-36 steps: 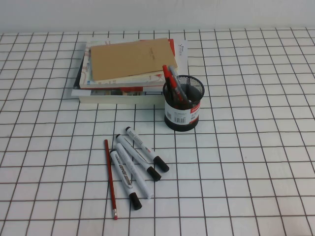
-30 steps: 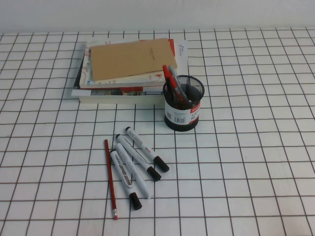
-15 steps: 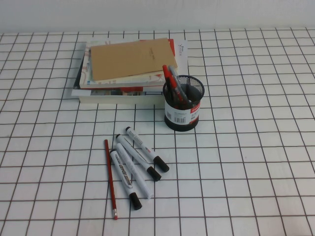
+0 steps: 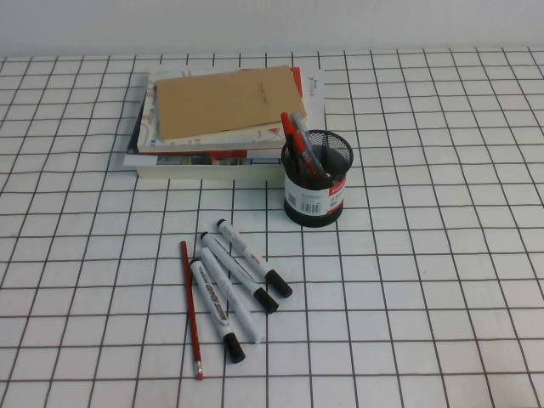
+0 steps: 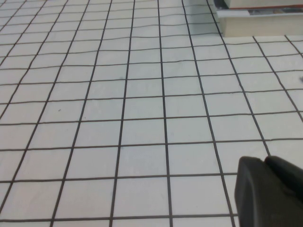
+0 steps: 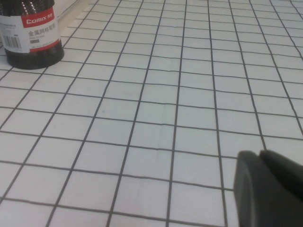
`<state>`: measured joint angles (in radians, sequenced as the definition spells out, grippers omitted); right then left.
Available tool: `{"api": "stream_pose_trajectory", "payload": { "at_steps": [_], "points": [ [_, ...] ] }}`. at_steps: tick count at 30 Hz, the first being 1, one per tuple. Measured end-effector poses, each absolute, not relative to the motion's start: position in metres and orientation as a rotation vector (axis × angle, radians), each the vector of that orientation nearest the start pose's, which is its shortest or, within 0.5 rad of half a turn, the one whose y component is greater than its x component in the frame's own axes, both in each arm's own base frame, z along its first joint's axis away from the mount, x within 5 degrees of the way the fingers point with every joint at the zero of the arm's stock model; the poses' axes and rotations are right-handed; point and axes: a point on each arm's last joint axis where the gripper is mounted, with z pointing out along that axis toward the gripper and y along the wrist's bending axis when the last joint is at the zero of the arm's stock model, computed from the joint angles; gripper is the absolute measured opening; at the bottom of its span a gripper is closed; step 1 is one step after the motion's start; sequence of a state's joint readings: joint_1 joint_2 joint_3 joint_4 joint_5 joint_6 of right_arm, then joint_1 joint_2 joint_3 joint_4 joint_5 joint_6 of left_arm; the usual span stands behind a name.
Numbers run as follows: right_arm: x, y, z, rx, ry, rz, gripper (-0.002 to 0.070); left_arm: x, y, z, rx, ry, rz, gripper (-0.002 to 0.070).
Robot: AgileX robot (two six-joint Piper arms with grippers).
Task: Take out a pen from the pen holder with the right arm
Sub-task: 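Take a marker out of the pen holder and lay it on the table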
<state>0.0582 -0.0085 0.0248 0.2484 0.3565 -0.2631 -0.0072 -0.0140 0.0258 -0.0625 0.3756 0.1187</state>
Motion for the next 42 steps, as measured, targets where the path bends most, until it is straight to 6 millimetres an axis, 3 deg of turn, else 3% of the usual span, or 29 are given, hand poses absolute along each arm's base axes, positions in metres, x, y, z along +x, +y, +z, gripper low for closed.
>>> {"api": "stream_pose_trajectory", "payload": {
  "at_steps": [7,17,23,31,36,42],
  "points": [
    [0.053,0.013,0.177,-0.073,1.809,0.181,-0.0016,0.052,-0.002,0.172,0.079,1.869,0.015,-0.0004],
    [0.056,0.013,0.196,0.313,1.597,0.55,-0.0016,0.052,-0.002,0.172,0.079,1.869,0.015,-0.0004],
    [0.056,0.012,0.198,0.41,1.558,0.645,-0.0016,0.052,-0.002,0.172,0.079,1.869,0.015,-0.0004],
    [0.054,0.019,0.2,0.354,1.621,0.693,-0.0016,0.052,-0.002,0.172,0.079,1.869,0.015,-0.0004],
    [0.061,0.028,0.233,0.278,1.738,0.725,-0.0016,0.052,-0.002,0.172,0.079,1.869,0.015,-0.0004],
    [0.093,0.039,0.272,0.112,2.02,0.675,-0.0016,0.052,-0.002,0.172,0.079,1.869,0.015,-0.0004]
  ]
}}
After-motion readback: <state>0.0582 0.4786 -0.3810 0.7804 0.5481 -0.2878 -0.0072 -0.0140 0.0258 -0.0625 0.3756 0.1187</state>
